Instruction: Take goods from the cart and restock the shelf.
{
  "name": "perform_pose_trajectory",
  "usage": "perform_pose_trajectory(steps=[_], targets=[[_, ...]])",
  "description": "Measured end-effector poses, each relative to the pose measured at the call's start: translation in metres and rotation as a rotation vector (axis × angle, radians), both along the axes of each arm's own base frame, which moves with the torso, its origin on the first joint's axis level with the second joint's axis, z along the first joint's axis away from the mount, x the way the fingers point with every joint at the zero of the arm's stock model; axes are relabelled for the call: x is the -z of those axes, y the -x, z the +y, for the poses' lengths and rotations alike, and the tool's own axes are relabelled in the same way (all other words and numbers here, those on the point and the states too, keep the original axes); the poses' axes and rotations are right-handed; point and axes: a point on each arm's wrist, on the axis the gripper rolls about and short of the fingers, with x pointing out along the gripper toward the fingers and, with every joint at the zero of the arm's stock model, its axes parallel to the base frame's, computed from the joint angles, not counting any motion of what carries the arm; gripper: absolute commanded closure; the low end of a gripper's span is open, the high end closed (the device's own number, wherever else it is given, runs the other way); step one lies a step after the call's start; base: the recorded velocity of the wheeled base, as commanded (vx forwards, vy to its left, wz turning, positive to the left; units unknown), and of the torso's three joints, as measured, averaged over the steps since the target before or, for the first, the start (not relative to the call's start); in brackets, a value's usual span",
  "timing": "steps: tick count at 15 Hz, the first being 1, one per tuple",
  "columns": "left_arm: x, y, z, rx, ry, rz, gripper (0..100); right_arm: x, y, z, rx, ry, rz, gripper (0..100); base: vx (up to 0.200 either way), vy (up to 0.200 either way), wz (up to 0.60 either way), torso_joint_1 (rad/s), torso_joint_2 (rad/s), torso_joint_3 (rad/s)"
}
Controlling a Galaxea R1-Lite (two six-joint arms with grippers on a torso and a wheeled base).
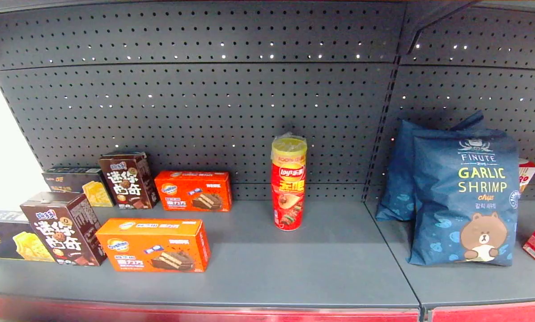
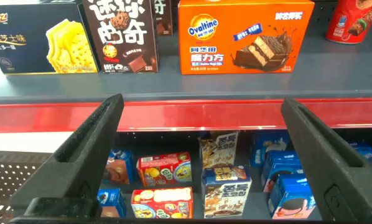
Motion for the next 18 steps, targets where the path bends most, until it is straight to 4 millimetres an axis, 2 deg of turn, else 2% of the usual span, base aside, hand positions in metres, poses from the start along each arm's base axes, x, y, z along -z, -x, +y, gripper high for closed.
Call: perform_pose_trajectory(steps=[5,18], targets=[[0.0,0.0,0.0,-0.001,0.0,0.0,0,0.0,0.0,0.0,0.0,0.0,0.0,0,0.0,0.0,0.0,0.0,0.0,0.0],[0.0,0.0,0.0,0.0,0.0,0.0,0,0.0,0.0,-0.0001,0.003,0.0,0.0,0,0.0,0.0,0.6,0.003,0.0,0.001]])
